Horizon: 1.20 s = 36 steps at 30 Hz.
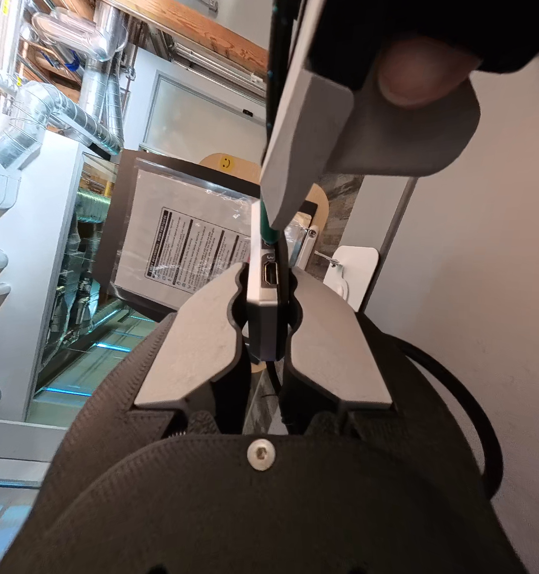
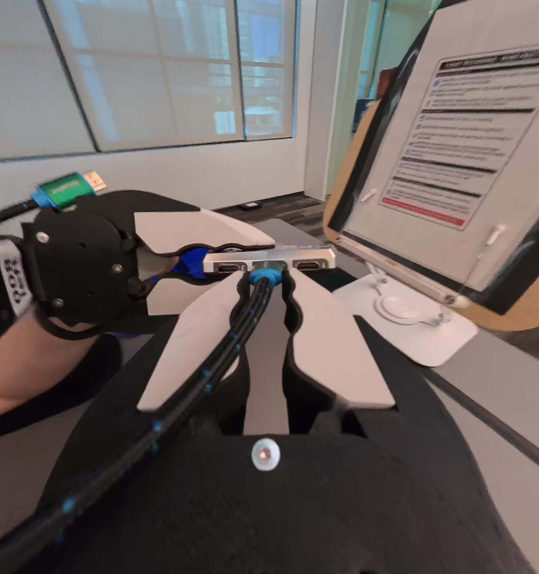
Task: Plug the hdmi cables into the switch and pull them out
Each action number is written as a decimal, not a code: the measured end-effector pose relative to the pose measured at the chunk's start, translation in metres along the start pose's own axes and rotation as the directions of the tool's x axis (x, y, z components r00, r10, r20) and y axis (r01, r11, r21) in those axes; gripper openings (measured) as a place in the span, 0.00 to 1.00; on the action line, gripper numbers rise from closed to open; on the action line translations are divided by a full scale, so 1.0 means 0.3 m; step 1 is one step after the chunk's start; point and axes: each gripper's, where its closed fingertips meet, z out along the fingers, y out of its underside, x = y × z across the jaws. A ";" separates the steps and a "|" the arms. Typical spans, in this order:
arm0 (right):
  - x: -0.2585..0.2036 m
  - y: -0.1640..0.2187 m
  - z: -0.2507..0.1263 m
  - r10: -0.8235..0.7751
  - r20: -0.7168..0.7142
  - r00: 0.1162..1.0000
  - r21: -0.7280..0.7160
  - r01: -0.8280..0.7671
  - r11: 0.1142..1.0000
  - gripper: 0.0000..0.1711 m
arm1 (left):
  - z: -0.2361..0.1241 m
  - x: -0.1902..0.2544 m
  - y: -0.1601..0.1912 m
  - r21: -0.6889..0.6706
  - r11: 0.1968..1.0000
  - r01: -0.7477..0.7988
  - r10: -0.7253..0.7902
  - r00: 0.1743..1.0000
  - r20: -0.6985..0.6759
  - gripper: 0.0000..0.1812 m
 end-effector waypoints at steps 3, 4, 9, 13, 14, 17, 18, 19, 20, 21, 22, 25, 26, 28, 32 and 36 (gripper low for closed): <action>-0.003 -0.004 0.000 -0.134 -0.098 0.986 -0.022 0.133 0.991 0.12 | 0.004 0.002 0.007 -0.004 1.000 0.023 -0.023 1.000 -0.005 0.12; -0.006 -0.005 0.000 -0.160 -0.116 0.980 -0.030 0.158 0.987 0.12 | 0.004 0.001 0.007 -0.009 1.000 0.026 -0.026 1.000 -0.003 0.12; -0.017 -0.013 -0.006 -0.199 -0.154 0.968 -0.036 0.196 0.980 0.12 | -0.002 -0.001 0.003 -0.016 0.999 0.032 -0.032 0.999 -0.003 0.12; -0.033 -0.050 -0.030 -0.045 0.003 0.999 0.062 0.045 0.997 0.12 | -0.033 -0.022 -0.039 0.065 0.998 0.012 -0.014 1.000 0.020 0.13; -0.034 -0.058 -0.036 -0.023 0.025 0.999 0.071 0.022 0.997 0.12 | -0.038 -0.026 -0.053 0.092 0.996 0.018 -0.022 0.999 0.038 0.13; -0.035 -0.065 -0.046 0.000 0.056 0.998 0.075 -0.005 0.997 0.13 | -0.041 -0.035 -0.074 0.127 0.992 -0.020 0.004 0.993 0.120 0.14; -0.042 -0.062 -0.045 0.017 0.084 0.996 0.068 -0.023 0.997 0.13 | -0.041 -0.039 -0.077 0.132 0.991 -0.033 0.013 0.989 0.147 0.14; -0.050 -0.059 -0.042 0.041 0.114 0.993 0.066 -0.049 0.997 0.13 | -0.038 -0.042 -0.076 0.130 0.991 -0.036 0.015 0.986 0.164 0.16; -0.053 -0.054 -0.036 0.064 0.131 0.989 0.064 -0.073 0.995 0.14 | -0.034 -0.042 -0.072 0.125 0.992 -0.029 0.008 0.986 0.168 0.20; -0.048 -0.048 -0.032 0.074 0.134 0.988 0.063 -0.083 0.995 0.12 | -0.030 -0.035 -0.069 0.119 0.993 -0.025 0.006 0.988 0.155 0.21; -0.046 -0.045 -0.030 0.075 0.144 0.987 0.065 -0.085 0.994 0.12 | -0.026 -0.023 -0.066 0.114 0.993 -0.030 0.014 0.990 0.139 0.18; -0.041 -0.032 -0.023 0.086 0.167 0.982 0.061 -0.098 0.993 0.13 | -0.016 -0.008 -0.054 0.095 0.994 -0.057 0.045 0.991 0.130 0.13; -0.040 -0.029 -0.020 0.091 0.170 0.981 0.062 -0.103 0.993 0.13 | -0.015 -0.009 -0.050 0.089 0.995 -0.051 0.040 0.991 0.124 0.13; -0.041 -0.028 -0.014 0.098 0.171 0.980 0.064 -0.111 0.992 0.13 | -0.015 -0.010 -0.042 0.075 0.996 -0.053 0.045 0.993 0.113 0.12; -0.046 0.005 0.009 0.073 0.142 0.987 0.025 -0.077 0.997 0.11 | -0.019 -0.013 -0.049 0.060 0.993 -0.097 0.088 0.986 0.138 0.12; -0.048 -0.002 0.011 0.011 0.096 0.995 0.071 -0.018 0.997 0.11 | -0.024 -0.013 -0.044 0.038 0.996 -0.080 0.075 0.990 0.117 0.12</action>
